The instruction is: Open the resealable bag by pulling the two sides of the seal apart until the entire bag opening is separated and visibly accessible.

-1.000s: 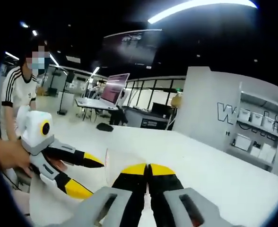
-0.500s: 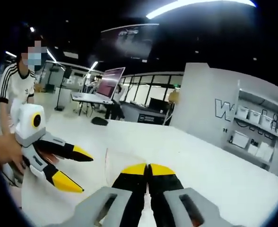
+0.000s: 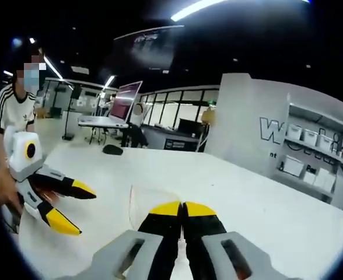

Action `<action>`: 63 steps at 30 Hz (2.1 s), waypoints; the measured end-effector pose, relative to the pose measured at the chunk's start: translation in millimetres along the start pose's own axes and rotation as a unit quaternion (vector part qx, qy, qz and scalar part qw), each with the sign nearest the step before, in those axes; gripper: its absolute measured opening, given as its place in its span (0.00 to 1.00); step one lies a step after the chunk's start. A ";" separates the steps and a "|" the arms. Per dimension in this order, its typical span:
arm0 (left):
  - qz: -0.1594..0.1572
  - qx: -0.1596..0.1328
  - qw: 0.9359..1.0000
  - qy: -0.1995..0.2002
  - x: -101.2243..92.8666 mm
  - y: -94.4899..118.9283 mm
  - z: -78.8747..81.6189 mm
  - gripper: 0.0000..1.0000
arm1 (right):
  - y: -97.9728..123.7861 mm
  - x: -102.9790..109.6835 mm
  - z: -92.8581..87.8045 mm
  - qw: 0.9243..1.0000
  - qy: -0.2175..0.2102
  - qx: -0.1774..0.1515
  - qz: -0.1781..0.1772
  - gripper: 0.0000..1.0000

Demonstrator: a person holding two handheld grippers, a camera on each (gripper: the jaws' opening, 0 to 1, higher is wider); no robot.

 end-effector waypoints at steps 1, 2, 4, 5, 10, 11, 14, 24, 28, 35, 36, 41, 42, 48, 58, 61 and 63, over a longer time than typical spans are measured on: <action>-0.001 0.000 1.000 0.000 -0.5 0.0 -0.2 0.51 | -0.5 -1.1 -0.3 1.000 -0.001 0.000 0.000 0.00; -0.001 0.001 1.000 0.000 -0.5 -0.1 -0.4 0.51 | -1.2 -2.4 -0.6 1.000 -0.002 0.001 0.000 0.00; -0.001 0.001 1.000 0.000 -0.4 -0.1 -0.6 0.50 | -2.5 -6.0 -0.8 1.000 -0.003 0.001 -0.002 0.00; -0.001 0.000 1.000 0.001 -0.3 0.0 -0.5 0.50 | -3.1 -8.0 -0.2 1.000 -0.005 0.000 -0.003 0.00; -0.003 0.002 1.000 0.002 0.6 -0.7 -0.9 0.50 | -8.3 -24.4 1.5 1.000 -0.009 -0.003 -0.013 0.00; -0.002 0.003 1.000 0.002 0.8 -0.9 -1.1 0.50 | -9.3 -28.4 2.5 1.000 -0.010 -0.003 -0.015 0.00; -0.002 0.003 1.000 0.002 1.0 -0.9 -1.2 0.50 | -13.0 -40.9 4.7 1.000 -0.012 -0.004 -0.022 0.00; -0.003 0.005 1.000 0.004 1.1 -0.8 -1.6 0.49 | -22.9 -57.7 0.0 0.999 -0.028 0.000 -0.027 0.00; -0.004 0.006 1.000 0.004 0.9 -0.8 -1.8 0.49 | -27.1 -59.4 -2.5 0.999 -0.032 0.002 -0.026 0.00; -0.004 0.007 1.000 0.005 1.4 -1.2 -1.9 0.48 | -33.8 -62.3 -4.3 0.999 -0.036 0.004 -0.025 0.00; -0.005 0.007 1.000 0.005 1.4 -1.1 -1.7 0.48 | -34.3 -62.7 -4.4 0.999 -0.036 0.005 -0.025 0.00; -0.005 0.008 1.000 0.006 1.5 -1.0 -2.0 0.48 | -38.4 -66.2 -5.2 0.999 -0.036 0.007 -0.026 0.00; -0.005 0.008 1.000 0.007 1.5 -1.0 -2.0 0.48 | -39.0 -66.8 -5.4 0.999 -0.036 0.007 -0.026 0.00; -0.005 0.011 1.000 0.007 1.1 -0.8 -2.8 0.48 | -43.2 -72.4 -6.8 0.999 -0.038 0.009 -0.027 0.00; -0.005 0.016 1.000 0.006 0.9 -1.4 -3.8 0.47 | -54.0 -87.1 -11.8 0.998 -0.045 0.013 -0.031 0.00; -0.005 0.017 1.000 0.006 1.1 -1.6 -4.0 0.47 | -57.4 -92.7 -13.2 0.998 -0.047 0.014 -0.033 0.00; -0.006 0.016 1.000 0.005 2.1 -2.0 -3.9 0.47 | -59.5 -96.1 -14.0 0.998 -0.048 0.015 -0.034 0.00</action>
Point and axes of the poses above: the point that each gripper's makers call its tool centre point, and the gripper's own axes: y roughly backward along the fingers, x roughly to its left, z roughly out of its top, the point moved 5 cm from there along y, roughly backward along the fingers, and after that the axes turned 3 degrees about z, right-handed, at the moved point
